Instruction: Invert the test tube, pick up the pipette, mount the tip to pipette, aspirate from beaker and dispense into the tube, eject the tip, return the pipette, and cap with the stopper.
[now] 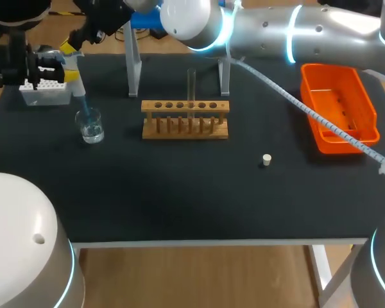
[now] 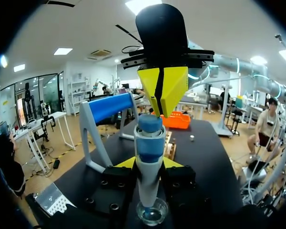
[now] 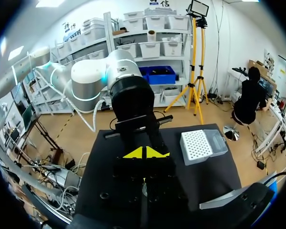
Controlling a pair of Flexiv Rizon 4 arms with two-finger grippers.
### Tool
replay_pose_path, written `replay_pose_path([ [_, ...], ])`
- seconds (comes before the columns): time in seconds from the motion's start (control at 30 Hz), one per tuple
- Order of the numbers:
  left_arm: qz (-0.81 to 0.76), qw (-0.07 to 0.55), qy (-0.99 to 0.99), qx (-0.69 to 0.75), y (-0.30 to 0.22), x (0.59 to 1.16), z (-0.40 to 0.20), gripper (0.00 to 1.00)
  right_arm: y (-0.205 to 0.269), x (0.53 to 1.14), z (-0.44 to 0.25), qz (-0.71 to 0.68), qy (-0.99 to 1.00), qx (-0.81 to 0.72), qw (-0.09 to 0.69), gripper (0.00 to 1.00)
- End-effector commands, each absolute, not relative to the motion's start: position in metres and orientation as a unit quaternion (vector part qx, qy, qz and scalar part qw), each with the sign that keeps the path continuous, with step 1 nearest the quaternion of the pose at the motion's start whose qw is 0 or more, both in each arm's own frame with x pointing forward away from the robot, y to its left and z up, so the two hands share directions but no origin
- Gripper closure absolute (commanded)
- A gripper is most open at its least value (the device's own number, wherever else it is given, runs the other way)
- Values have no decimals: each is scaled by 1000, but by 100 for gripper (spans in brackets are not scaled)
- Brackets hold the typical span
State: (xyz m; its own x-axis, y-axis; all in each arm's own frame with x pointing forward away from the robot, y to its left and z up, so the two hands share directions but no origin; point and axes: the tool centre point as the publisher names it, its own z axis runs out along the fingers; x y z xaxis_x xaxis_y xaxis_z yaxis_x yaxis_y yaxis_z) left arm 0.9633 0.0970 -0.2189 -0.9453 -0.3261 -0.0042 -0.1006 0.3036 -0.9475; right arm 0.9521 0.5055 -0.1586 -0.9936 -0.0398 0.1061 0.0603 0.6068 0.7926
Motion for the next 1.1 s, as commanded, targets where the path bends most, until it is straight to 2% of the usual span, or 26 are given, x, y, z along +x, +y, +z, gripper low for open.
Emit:
replay_pose_path([
  [0.03, -575, 100, 801, -134, 97, 964, -214, 100, 505, 954, -163, -443, -895, -5, 56, 100],
  [0.87, -575, 100, 801, -134, 97, 964, -214, 100, 506, 960, -108, -475, -879, 20, 31, 100],
  [0.9, -575, 100, 801, -134, 97, 964, -214, 100, 505, 960, -107, -477, -878, 22, 29, 87],
  [0.93, -575, 100, 801, -134, 97, 964, -214, 100, 504, 960, -105, -478, -878, 22, 27, 59],
  [0.97, -575, 100, 801, -134, 97, 964, -214, 100, 504, 960, -104, -480, -877, 23, 27, 37],
  [1.0, -575, 100, 801, -134, 97, 964, -214, 100, 503, 960, -102, -481, -876, 24, 26, 0],
  [1.1, -575, 100, 801, -134, 97, 964, -214, 100, 498, 959, -96, -486, -873, 25, 22, 0],
])
